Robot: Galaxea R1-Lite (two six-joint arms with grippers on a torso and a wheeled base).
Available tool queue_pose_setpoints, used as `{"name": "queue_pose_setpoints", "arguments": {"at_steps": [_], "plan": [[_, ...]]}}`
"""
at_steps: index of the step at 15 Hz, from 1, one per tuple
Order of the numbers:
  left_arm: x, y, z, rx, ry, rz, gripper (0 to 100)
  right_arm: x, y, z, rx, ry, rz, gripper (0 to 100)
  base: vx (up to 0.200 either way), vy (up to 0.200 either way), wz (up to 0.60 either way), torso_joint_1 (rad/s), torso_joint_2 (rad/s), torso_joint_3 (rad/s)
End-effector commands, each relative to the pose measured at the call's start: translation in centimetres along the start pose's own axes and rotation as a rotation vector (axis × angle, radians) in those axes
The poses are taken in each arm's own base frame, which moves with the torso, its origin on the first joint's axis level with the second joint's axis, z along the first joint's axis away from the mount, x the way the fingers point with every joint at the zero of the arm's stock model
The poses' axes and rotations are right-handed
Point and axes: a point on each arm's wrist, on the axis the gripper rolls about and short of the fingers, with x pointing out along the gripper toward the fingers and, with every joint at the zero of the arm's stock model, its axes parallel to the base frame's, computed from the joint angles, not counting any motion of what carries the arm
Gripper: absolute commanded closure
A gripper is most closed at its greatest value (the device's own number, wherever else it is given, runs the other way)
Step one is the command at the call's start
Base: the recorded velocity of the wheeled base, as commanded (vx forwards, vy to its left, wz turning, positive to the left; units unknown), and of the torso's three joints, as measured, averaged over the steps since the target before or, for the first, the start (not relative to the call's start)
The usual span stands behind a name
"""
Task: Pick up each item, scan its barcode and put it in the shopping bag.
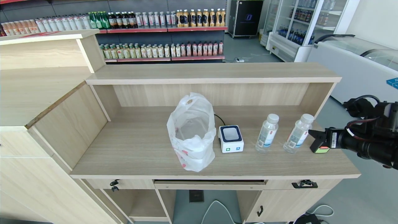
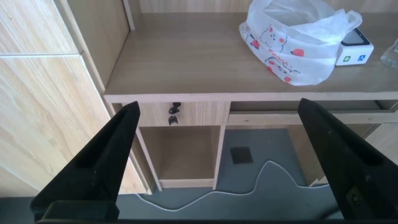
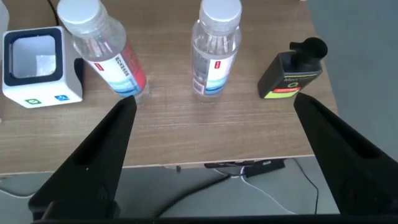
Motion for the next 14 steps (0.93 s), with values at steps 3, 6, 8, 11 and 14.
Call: {"name": "queue_pose_setpoints", "arguments": {"at_steps": [3, 6, 8, 11, 14], "plan": [[0.0, 0.0, 0.0, 0.0, 0.002, 0.0, 0, 3.9, 0.5, -1.6, -0.024, -0.039, 0.047, 0, 0.0, 0.0, 0.0, 0.0, 0.0, 0.0], [0.0, 0.0, 0.0, 0.0, 0.002, 0.0, 0, 4.7, 0.9, -2.6, -0.027, -0.007, 0.059, 0, 0.0, 0.0, 0.0, 0.0, 0.0, 0.0], [0.0, 0.0, 0.0, 0.0, 0.002, 0.0, 0, 5.1, 1.3, -2.9, -0.029, 0.006, 0.072, 0, 0.0, 0.0, 0.0, 0.0, 0.0, 0.0], [0.0, 0.0, 0.0, 0.0, 0.002, 0.0, 0, 6.8, 2.0, -3.0, -0.037, 0.006, 0.111, 0, 0.0, 0.0, 0.0, 0.0, 0.0, 0.0], [0.0, 0.0, 0.0, 0.0, 0.002, 0.0, 0, 8.5, 2.8, -3.1, -0.043, 0.003, 0.162, 0, 0.0, 0.0, 0.0, 0.0, 0.0, 0.0]]}}
